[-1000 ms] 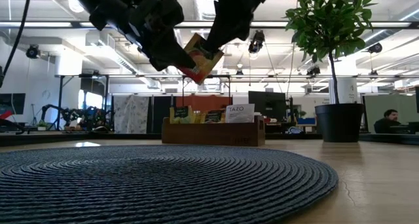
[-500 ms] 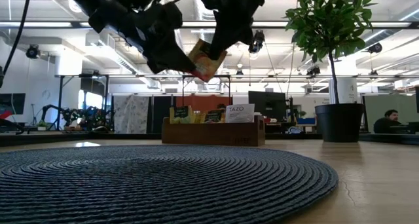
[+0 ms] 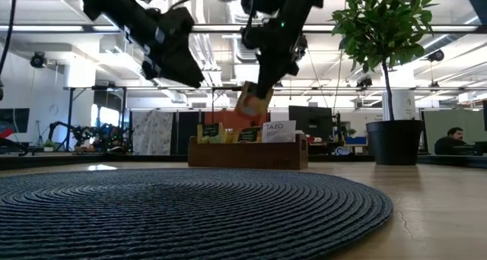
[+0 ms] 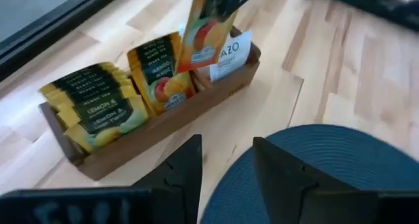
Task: Pick & Place Tea
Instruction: Put the orange tea bag into the middle section of the wooden organizer
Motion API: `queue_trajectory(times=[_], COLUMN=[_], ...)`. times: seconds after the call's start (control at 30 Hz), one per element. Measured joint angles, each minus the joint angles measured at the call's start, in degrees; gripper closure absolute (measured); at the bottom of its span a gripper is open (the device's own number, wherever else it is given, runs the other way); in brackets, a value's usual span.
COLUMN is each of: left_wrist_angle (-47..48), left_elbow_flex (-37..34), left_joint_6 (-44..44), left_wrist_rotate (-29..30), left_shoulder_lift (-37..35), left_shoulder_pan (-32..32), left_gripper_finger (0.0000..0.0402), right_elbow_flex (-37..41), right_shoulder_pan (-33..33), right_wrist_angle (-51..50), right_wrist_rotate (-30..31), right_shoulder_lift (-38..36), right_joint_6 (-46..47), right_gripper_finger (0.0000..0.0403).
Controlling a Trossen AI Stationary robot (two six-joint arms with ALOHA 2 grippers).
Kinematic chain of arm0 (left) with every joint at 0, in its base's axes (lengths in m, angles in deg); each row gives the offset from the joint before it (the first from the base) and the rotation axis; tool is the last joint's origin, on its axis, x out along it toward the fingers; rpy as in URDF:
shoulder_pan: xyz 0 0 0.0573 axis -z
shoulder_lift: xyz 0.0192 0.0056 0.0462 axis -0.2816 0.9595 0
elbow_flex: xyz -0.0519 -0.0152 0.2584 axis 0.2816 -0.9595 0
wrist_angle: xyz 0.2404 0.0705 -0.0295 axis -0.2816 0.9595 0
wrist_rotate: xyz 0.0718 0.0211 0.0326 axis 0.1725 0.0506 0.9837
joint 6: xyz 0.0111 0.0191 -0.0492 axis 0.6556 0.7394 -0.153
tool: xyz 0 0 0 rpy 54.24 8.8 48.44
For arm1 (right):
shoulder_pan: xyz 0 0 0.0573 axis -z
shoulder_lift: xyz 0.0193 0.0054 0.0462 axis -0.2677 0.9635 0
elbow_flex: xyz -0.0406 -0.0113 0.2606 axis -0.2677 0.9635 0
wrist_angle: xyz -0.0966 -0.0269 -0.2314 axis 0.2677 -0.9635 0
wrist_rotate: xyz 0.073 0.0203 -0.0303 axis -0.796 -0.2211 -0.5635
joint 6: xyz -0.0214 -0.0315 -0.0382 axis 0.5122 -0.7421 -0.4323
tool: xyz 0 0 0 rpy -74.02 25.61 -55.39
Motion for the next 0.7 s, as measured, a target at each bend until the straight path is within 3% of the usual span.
queue_trajectory(times=[0.2, 0.53, 0.7], left_wrist_angle=[2.6, 3.4, 2.9], left_elbow_flex=[-0.4, -5.7, -9.2], left_joint_6=[-3.8, -8.6, -11.2], left_wrist_rotate=[1.7, 2.8, 2.8], left_shoulder_lift=[-3.9, -8.3, -10.5], left_shoulder_pan=[0.0, 0.1, 0.1], left_gripper_finger=[0.0273, 0.0273, 0.0273], right_elbow_flex=[-8.9, -27.4, -31.1], right_shoulder_pan=[3.3, 3.6, 4.0], right_wrist_angle=[-7.9, -19.2, -21.7], right_wrist_rotate=[-2.9, -4.2, -5.6], right_shoulder_lift=[8.1, 19.3, 22.7], right_joint_6=[-4.7, -3.8, -2.5], right_gripper_finger=[0.0394, 0.0394, 0.0394])
